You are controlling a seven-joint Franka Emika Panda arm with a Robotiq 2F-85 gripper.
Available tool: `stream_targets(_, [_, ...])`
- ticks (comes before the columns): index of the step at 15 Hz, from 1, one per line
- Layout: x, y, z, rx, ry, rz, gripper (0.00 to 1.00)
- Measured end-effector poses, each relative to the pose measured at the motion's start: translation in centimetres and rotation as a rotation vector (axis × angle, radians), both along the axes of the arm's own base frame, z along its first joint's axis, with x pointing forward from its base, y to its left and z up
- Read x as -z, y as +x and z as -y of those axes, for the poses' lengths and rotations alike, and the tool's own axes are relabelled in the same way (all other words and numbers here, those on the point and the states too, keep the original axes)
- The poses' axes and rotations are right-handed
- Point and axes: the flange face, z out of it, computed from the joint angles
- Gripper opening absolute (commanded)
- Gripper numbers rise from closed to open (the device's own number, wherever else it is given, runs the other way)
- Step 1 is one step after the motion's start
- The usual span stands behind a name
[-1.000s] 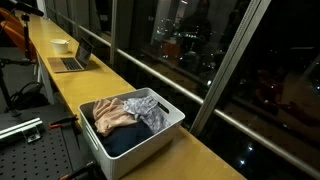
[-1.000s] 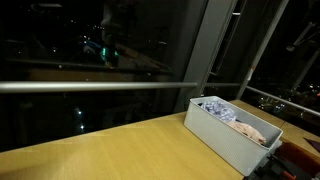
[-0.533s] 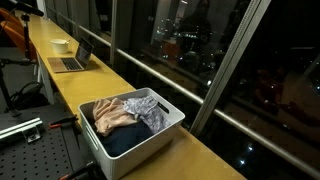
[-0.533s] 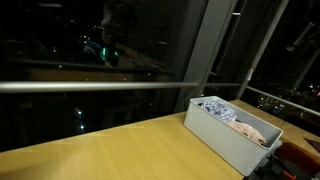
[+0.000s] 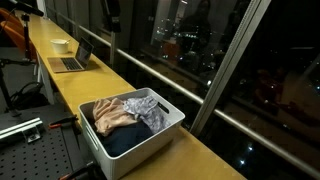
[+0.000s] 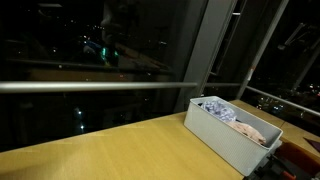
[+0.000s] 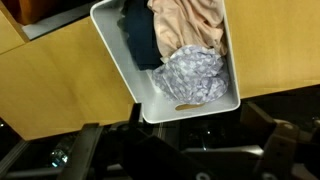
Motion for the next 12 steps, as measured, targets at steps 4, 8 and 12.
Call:
stream_targets(4, [2.4, 3.3, 0.6, -0.040, 0.018, 0.051, 1.00])
stream_targets(8, [8.1, 7.2, 2.6, -0.045, 0.057, 0.042, 1.00])
stream_targets(12, [15.3, 10.4, 5.1, -0.043, 0.092, 0.013, 1.00])
